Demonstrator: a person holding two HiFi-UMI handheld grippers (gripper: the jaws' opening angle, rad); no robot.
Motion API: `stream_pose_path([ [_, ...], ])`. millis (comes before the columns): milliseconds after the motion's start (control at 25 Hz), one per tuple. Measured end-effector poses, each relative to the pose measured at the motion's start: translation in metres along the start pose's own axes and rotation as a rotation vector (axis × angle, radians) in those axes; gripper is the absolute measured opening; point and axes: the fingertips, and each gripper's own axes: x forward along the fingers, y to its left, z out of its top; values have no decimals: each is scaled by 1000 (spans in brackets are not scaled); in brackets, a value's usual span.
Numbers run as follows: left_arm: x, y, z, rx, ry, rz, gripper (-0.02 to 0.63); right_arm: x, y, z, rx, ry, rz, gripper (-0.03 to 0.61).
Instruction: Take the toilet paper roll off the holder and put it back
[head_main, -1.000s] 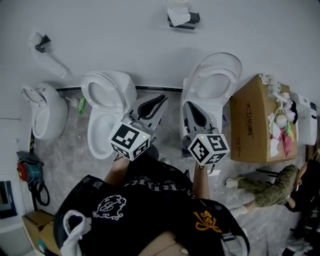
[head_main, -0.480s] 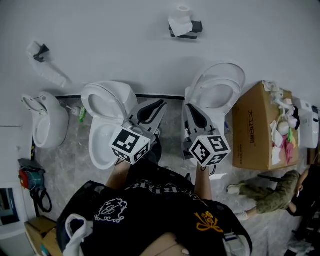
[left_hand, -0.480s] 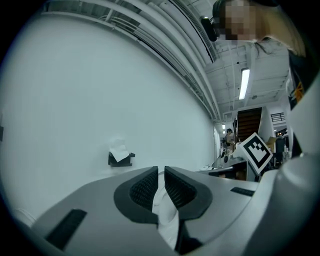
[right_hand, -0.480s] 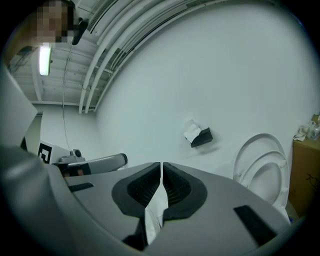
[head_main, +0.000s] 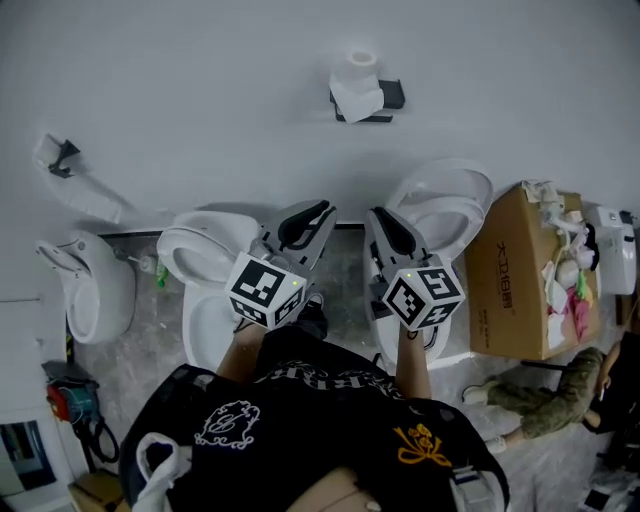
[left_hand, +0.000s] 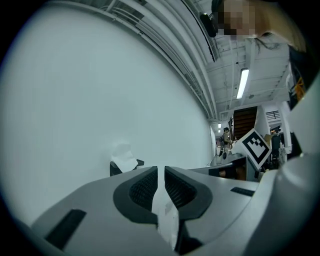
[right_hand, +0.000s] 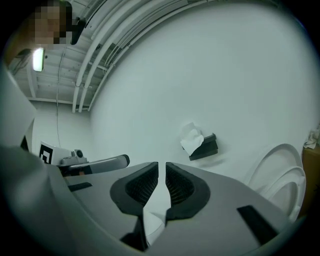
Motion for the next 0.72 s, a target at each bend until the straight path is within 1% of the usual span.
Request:
stream_pose_path([
  [200,25,48,0,-9,6,-18,40,58,-16,20,-11,0,-6,54],
  [440,52,94,6,-5,-7,-35,40,118,-38,51,-75,-12,-24,81],
  [560,64,112,6,-2,-3,-45,40,145,-55,64,-93,-23,-45,114],
  [720,75,132,13,23,-7,-53,40,180,-78,80,-103,-22,-64,160],
])
